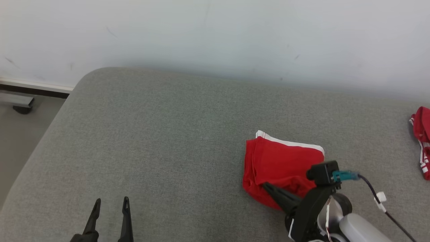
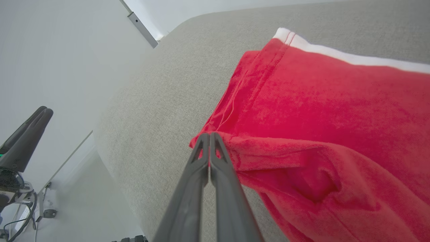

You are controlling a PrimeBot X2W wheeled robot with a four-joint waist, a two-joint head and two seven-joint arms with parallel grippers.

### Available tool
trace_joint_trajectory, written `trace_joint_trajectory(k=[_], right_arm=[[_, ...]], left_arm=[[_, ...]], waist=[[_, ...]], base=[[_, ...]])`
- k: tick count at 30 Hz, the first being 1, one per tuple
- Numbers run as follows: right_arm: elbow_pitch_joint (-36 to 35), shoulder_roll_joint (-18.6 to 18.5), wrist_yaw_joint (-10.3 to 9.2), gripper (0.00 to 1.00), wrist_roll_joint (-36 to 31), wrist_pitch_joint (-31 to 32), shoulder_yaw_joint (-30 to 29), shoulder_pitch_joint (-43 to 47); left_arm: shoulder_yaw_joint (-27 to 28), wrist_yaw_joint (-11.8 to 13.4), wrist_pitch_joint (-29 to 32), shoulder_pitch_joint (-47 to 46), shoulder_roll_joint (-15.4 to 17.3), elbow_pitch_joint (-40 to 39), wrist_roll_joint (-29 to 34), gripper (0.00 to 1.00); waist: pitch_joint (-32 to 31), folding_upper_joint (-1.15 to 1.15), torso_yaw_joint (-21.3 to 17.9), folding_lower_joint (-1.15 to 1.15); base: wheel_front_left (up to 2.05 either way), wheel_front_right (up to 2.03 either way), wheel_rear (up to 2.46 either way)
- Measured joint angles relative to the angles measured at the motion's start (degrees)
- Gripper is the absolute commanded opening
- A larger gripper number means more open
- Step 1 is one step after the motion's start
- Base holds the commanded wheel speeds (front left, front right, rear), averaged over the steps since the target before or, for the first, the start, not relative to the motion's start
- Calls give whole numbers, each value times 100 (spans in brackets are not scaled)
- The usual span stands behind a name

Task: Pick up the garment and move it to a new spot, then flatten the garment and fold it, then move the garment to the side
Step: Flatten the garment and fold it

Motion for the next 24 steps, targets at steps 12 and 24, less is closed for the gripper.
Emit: trace_joint_trajectory(k=[12, 24], right_arm=[[-656, 260, 0, 100, 20, -59, -57, 648], [-1096, 241, 0, 100, -163, -1151, -1237, 845]], left_arm=[[15, -26, 0, -5, -2, 16, 4, 100], [103, -35, 0, 55, 13, 2, 78, 100]], waist=[[4, 0, -168, 0], [-157, 0, -369, 0]], base=[[0, 0, 0], [0, 0, 0]])
